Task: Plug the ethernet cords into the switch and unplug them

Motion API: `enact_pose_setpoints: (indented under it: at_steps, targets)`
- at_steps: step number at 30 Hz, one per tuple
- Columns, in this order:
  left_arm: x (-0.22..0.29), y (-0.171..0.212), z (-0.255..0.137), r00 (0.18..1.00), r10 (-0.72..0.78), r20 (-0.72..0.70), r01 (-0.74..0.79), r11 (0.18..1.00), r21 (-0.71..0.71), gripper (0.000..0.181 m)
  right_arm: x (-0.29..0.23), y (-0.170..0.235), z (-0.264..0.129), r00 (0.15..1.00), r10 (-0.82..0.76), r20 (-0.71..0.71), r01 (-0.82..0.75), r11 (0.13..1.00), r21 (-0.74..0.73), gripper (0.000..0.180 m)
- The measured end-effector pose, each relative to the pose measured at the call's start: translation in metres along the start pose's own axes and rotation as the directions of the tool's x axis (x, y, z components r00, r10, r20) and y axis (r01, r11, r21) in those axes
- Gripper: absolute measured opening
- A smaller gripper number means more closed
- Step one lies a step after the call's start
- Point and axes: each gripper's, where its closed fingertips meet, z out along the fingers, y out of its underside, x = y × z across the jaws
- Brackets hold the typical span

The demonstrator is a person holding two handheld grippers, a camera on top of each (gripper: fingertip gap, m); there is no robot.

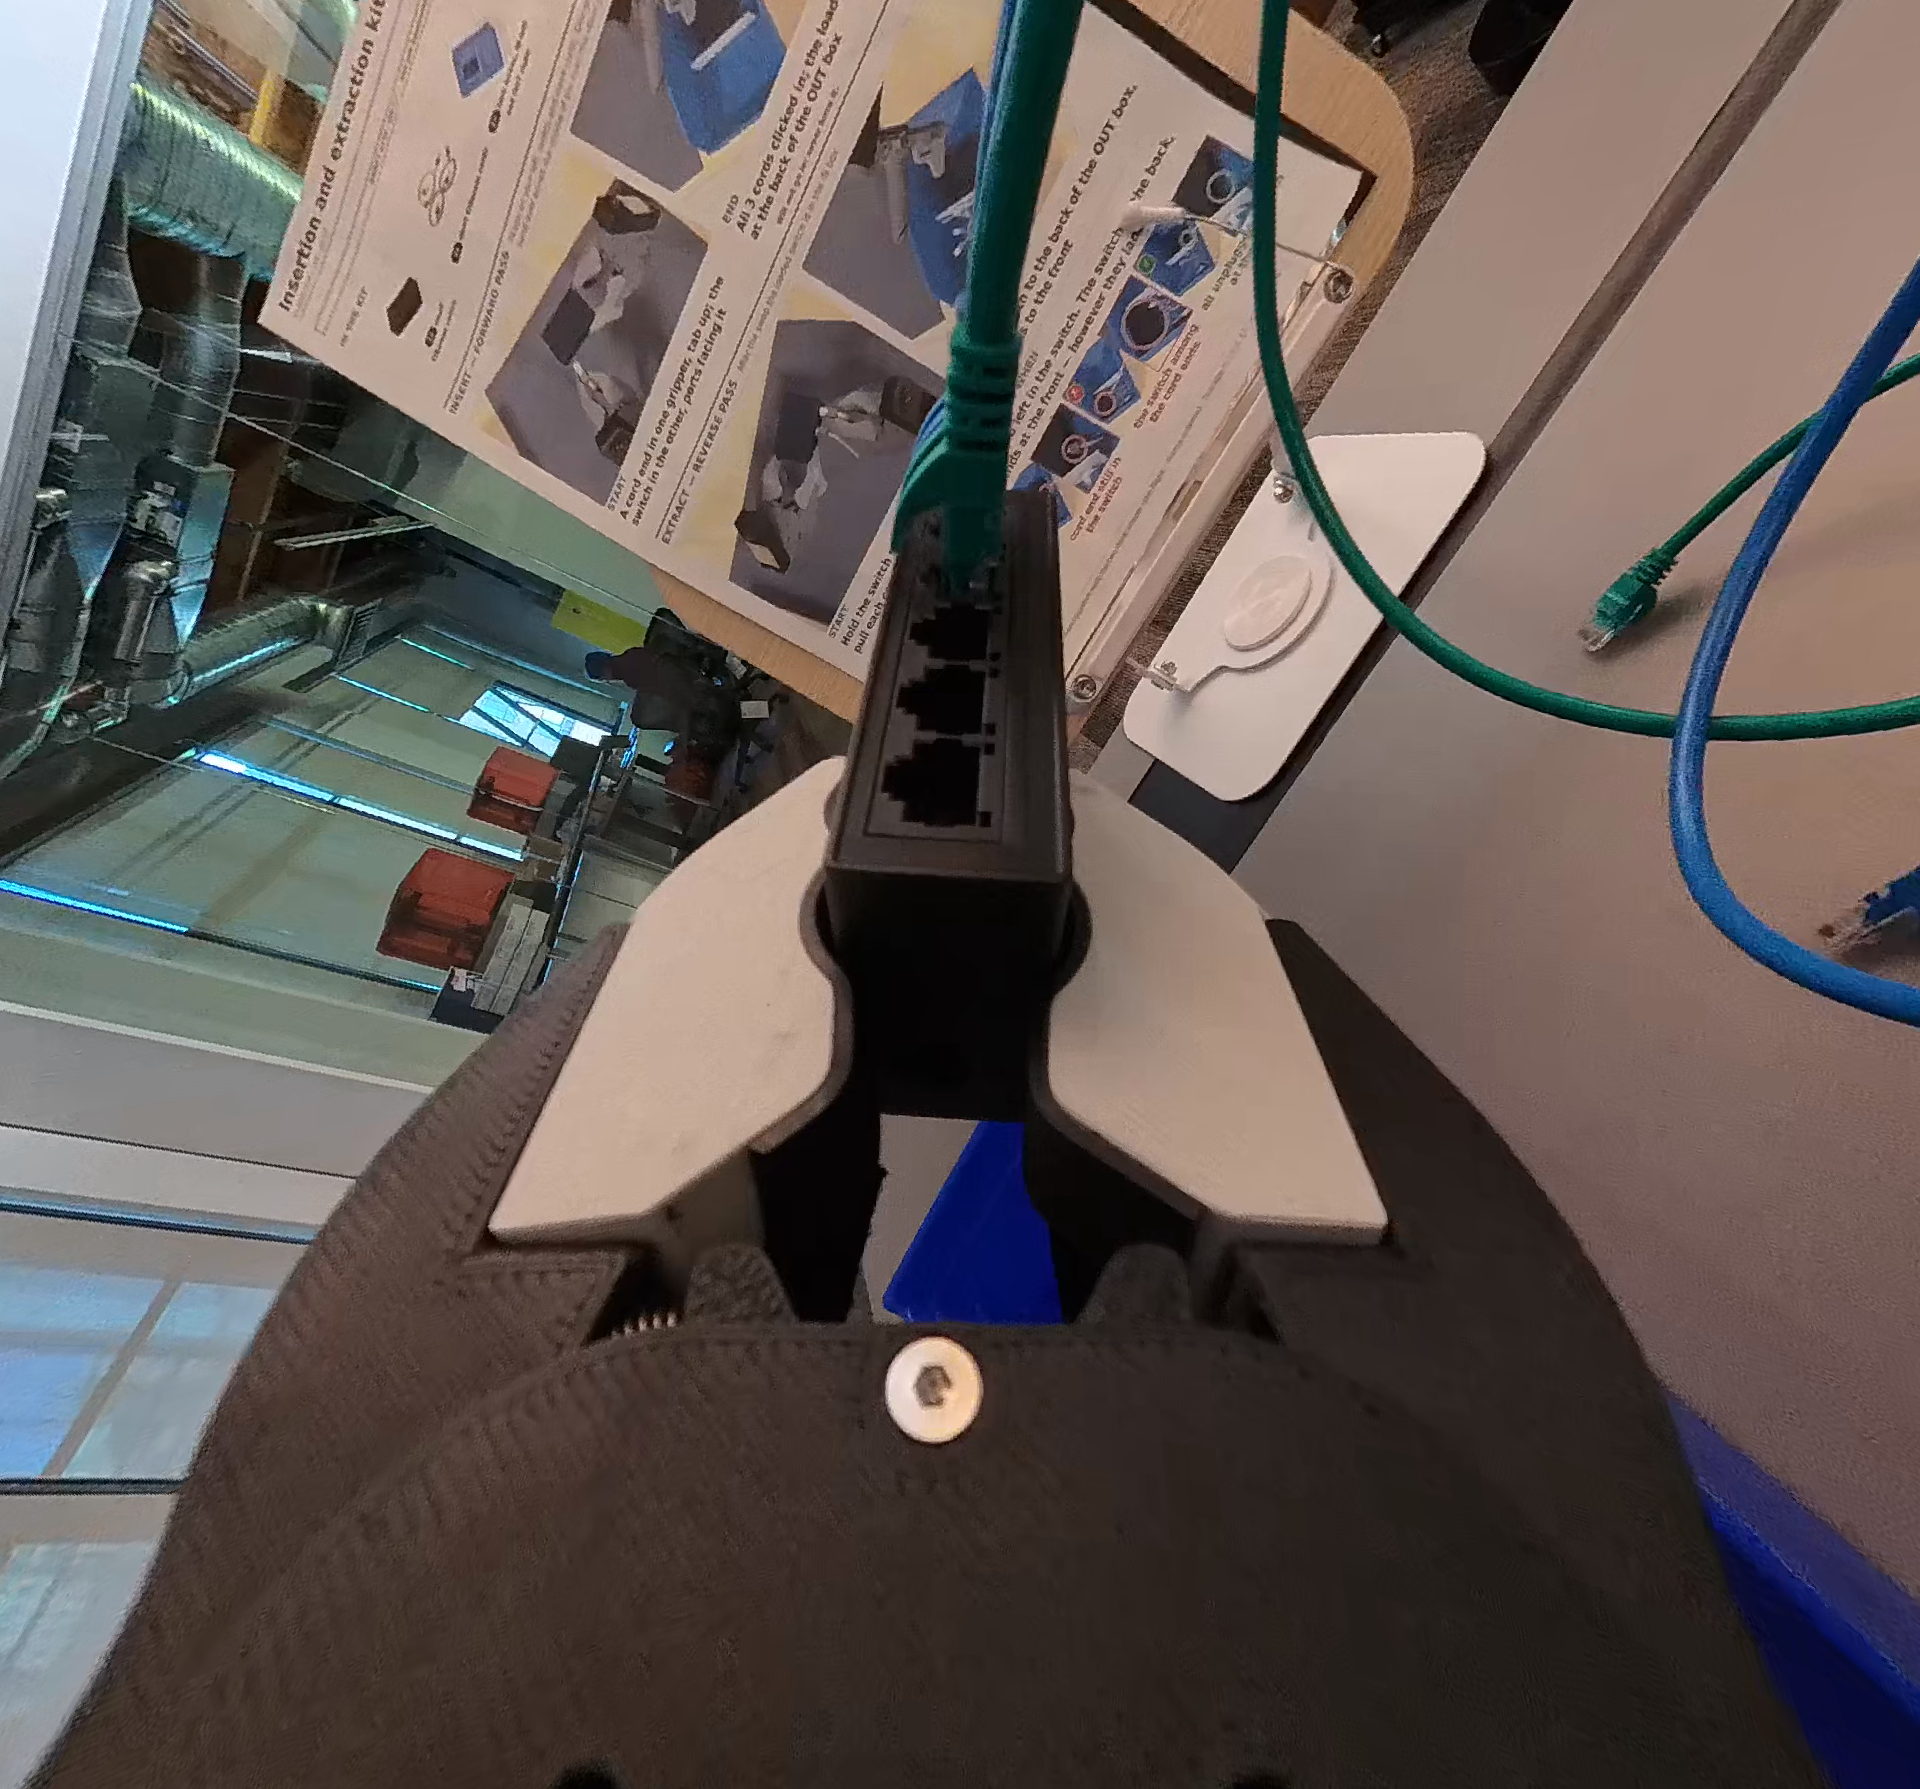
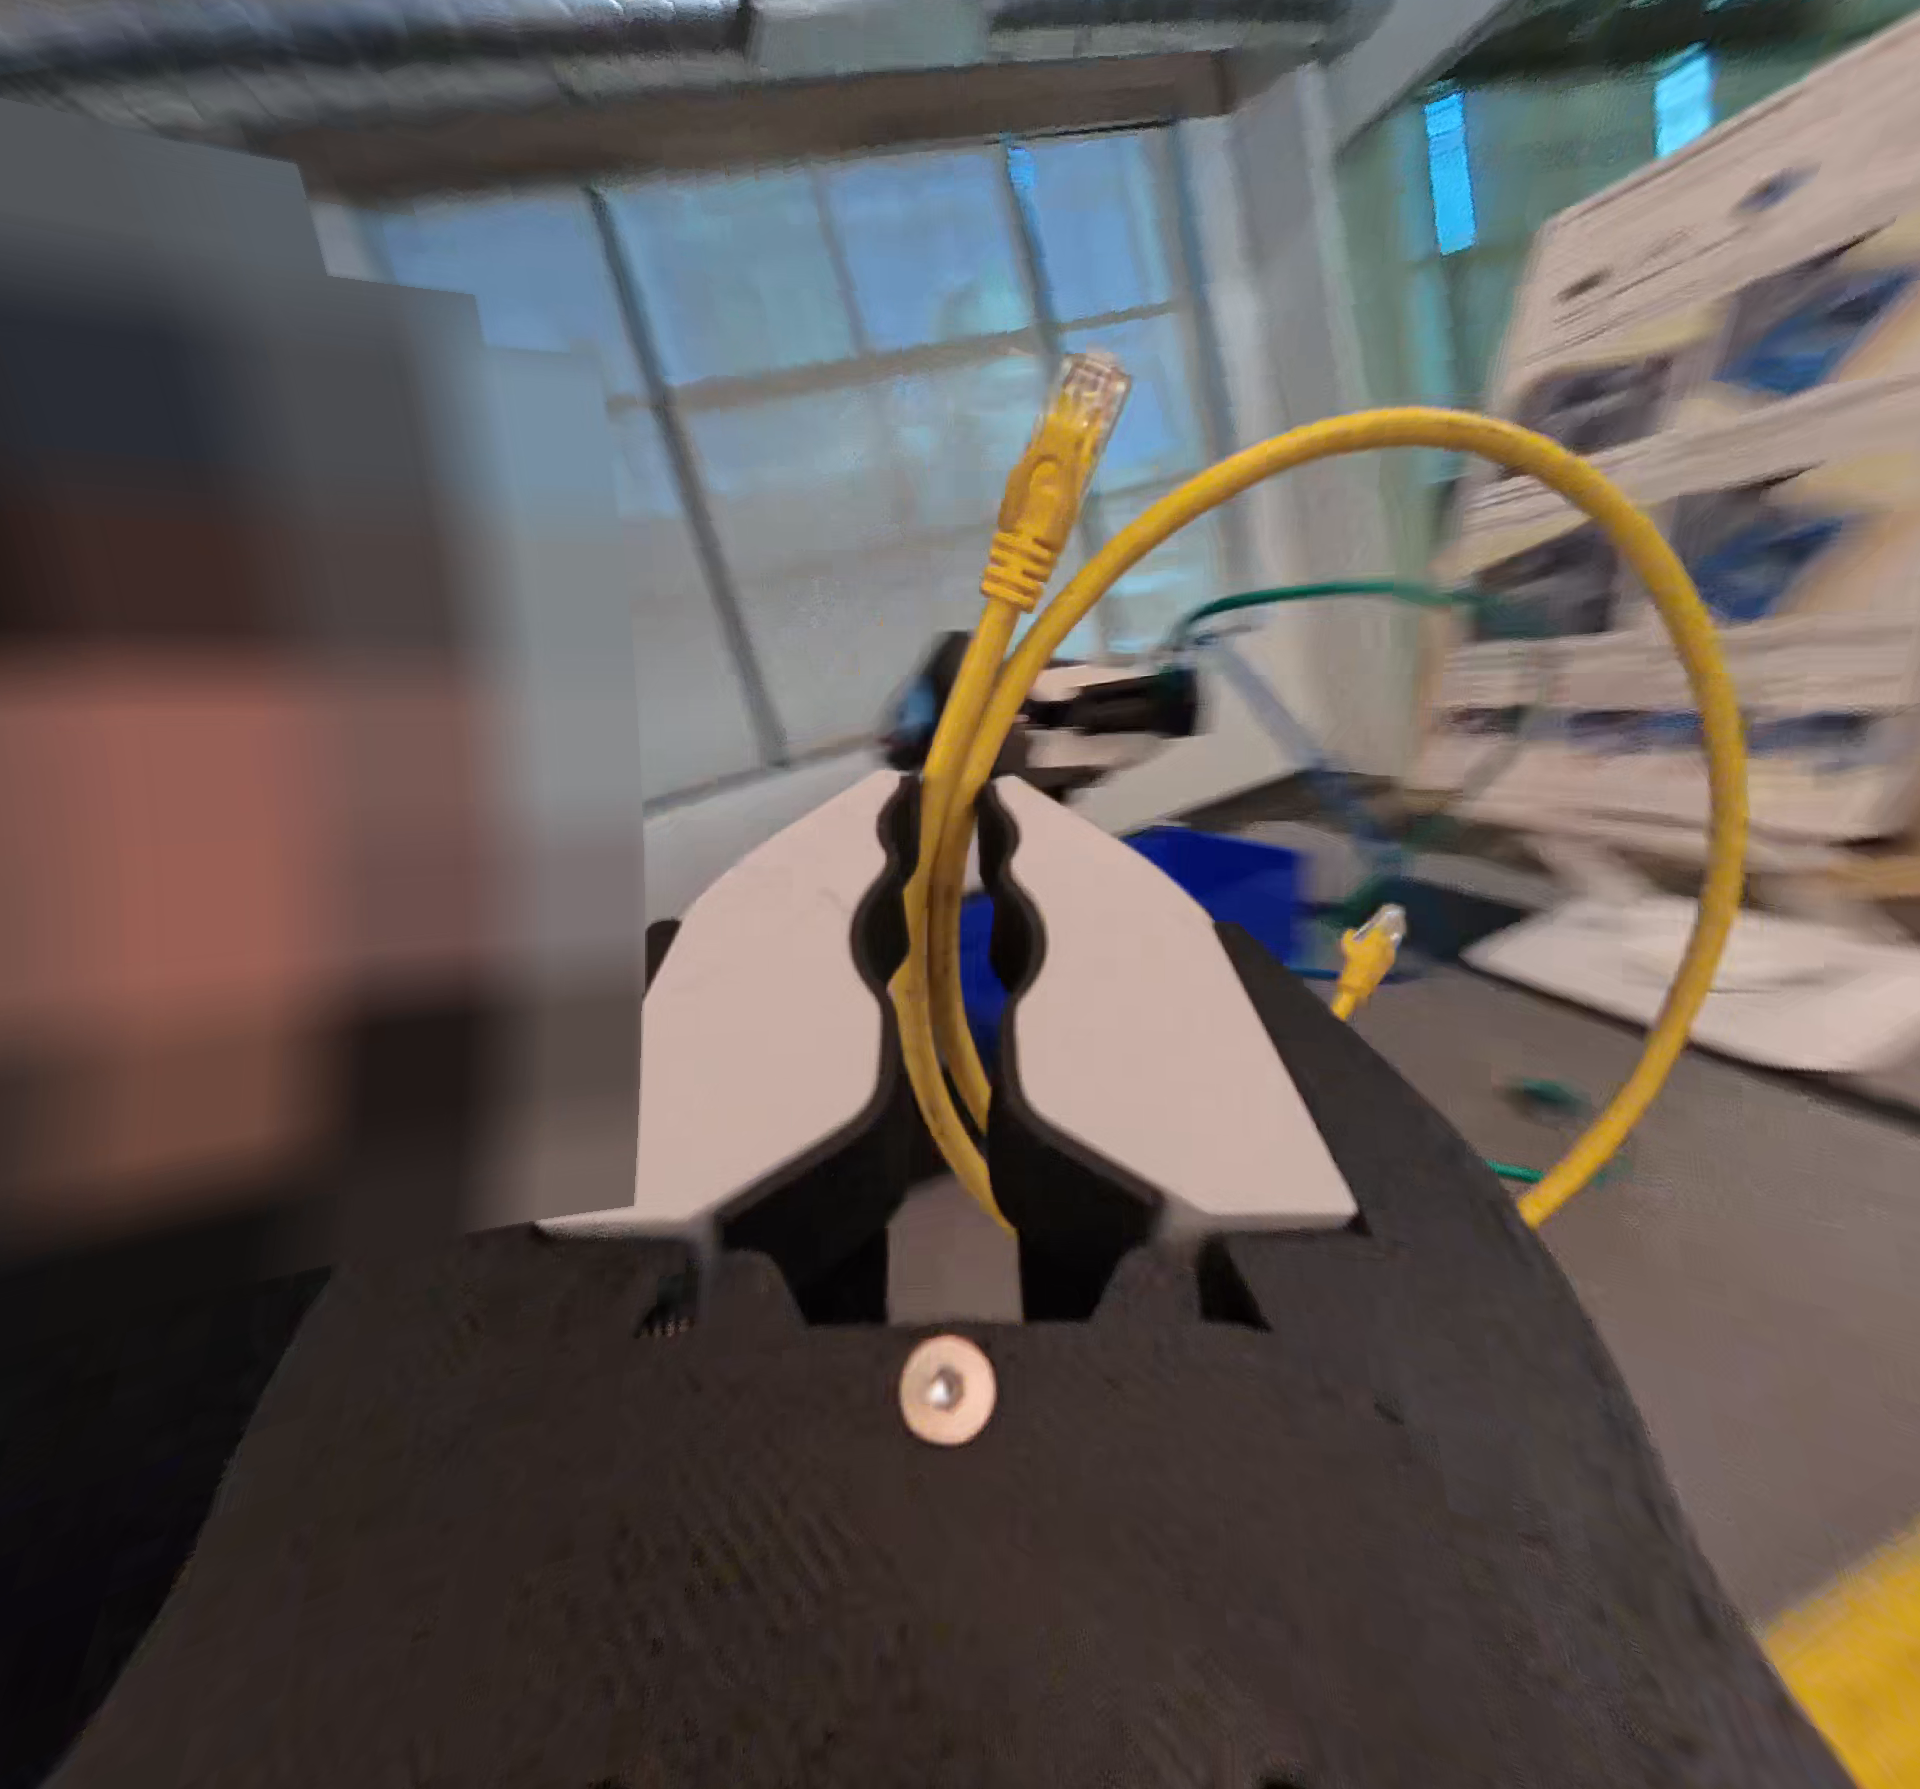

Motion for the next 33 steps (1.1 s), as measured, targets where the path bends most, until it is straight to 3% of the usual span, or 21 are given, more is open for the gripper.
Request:
enact_pose_setpoints:
  at_steps: [1, 3, 7, 10, 13, 17, 22, 26, 28, 31, 33]
  targets:
    - [0.001, -0.001, 0.0, 1.0, 0.004, -0.002, -0.004, 1.0, 0.001, 0.03, 0.014, -0.009, -0.007, 0.991, -0.1, -0.091, 0.097, 0.995, -0.039, 0.011]
    - [0.003, -0.003, 0.001, 1.0, 0.011, -0.005, -0.011, 1.0, 0.001, 0.03, 0.047, -0.013, -0.024, 0.938, -0.244, -0.247, 0.211, 0.966, -0.15, 0.011]
    - [0.006, -0.004, 0.003, 1.0, 0.019, -0.012, -0.019, 1.0, -0.003, 0.03, 0.124, 0.029, -0.059, 0.827, -0.322, -0.461, 0.153, 0.918, -0.367, 0.012]
    - [0.007, -0.003, 0.004, 1.0, 0.021, -0.016, -0.021, 1.0, -0.006, 0.03, 0.161, 0.08, -0.072, 0.837, -0.233, -0.495, 0.014, 0.914, -0.406, 0.011]
    - [0.006, -0.002, 0.003, 1.0, 0.02, -0.015, -0.02, 1.0, -0.009, 0.03, 0.2, 0.119, -0.087, 0.758, -0.286, -0.586, -0.051, 0.869, -0.492, 0.012]
    - [0.006, -0.002, 0.003, 1.0, 0.015, -0.017, -0.015, 1.0, -0.008, 0.03, 0.23, 0.171, -0.102, 0.677, -0.341, -0.652, -0.244, 0.732, -0.636, 0.012]
    - [0.006, -0.004, 0.004, 1.0, 0.018, -0.013, -0.018, 1.0, 0.002, 0.03, 0.249, 0.192, -0.108, 0.603, -0.501, -0.621, -0.288, 0.589, -0.755, 0.013]
    - [0.008, -0.013, 0.002, 0.999, 0.046, -0.007, -0.045, 0.998, 0.05, 0.03, 0.237, 0.161, -0.101, 0.576, -0.553, -0.603, -0.192, 0.625, -0.757, 0.03]
    - [0.012, -0.023, 0.002, 0.996, 0.085, -0.008, -0.083, 0.992, 0.096, 0.03, 0.225, 0.127, -0.097, 0.515, -0.611, -0.601, -0.091, 0.658, -0.747, 0.033]
    - [0.023, -0.046, -0.002, 0.99, 0.143, 0.001, -0.14, 0.969, 0.205, 0.03, 0.182, 0.076, -0.051, 0.441, -0.754, -0.487, 0.253, 0.625, -0.738, 0.037]
    - [0.031, -0.064, -0.009, 0.985, 0.171, -0.001, -0.163, 0.943, 0.289, 0.03, 0.13, 0.059, 0.005, 0.384, -0.865, -0.323, 0.544, 0.495, -0.678, 0.036]
